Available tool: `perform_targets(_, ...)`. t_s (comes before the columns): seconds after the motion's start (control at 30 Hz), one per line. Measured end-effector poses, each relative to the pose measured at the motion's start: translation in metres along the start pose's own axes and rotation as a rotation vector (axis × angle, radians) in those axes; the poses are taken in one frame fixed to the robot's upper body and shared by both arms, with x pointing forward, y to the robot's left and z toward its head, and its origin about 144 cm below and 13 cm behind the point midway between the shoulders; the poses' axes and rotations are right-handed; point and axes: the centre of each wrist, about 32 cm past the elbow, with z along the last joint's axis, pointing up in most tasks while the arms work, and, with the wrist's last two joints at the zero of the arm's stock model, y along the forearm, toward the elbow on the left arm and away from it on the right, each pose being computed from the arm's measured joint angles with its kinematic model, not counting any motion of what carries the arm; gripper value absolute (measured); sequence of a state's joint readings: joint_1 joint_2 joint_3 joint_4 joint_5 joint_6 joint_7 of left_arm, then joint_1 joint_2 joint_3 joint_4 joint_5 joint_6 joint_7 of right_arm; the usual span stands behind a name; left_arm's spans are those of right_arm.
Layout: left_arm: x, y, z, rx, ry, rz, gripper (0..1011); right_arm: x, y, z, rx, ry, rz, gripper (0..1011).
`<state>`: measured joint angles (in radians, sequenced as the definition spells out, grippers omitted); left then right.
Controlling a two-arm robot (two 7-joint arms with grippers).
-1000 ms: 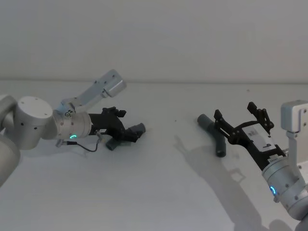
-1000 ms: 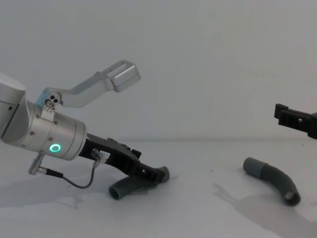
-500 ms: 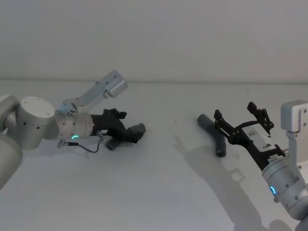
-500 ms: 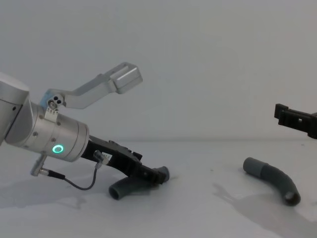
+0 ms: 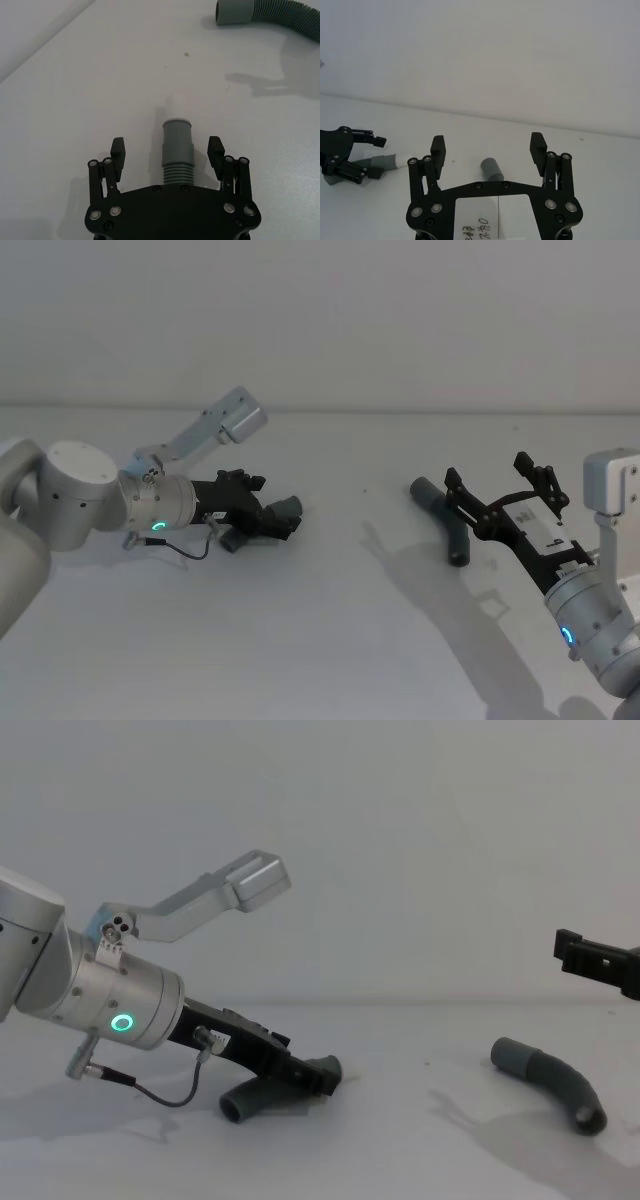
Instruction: Use both hands to pick up one end of the pipe from the table, align the ends, and insert them.
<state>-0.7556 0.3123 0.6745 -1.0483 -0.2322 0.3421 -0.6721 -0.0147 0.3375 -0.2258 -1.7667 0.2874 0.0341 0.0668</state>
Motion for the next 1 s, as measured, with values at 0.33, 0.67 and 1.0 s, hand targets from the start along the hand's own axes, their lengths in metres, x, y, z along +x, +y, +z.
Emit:
perform_targets(0.33,-0.0007,-0.0009,-0.0002,0.006,0.013,-0.003,1001,0.0,0.0,0.0,0.0,0.0,0.0,1001)
perform_targets(0.67,-0.0017,-0.0015,-0.0005,0.013,0.02,-0.005,988,0.0,0.0,0.0,0.0,0.0,0.0,1001)
perform_targets(1.0,-0.0023,-0.0016,-0.0007,0.017,0.023,-0.005,770,0.0,0.0,0.0,0.0,0.0,0.0,1001)
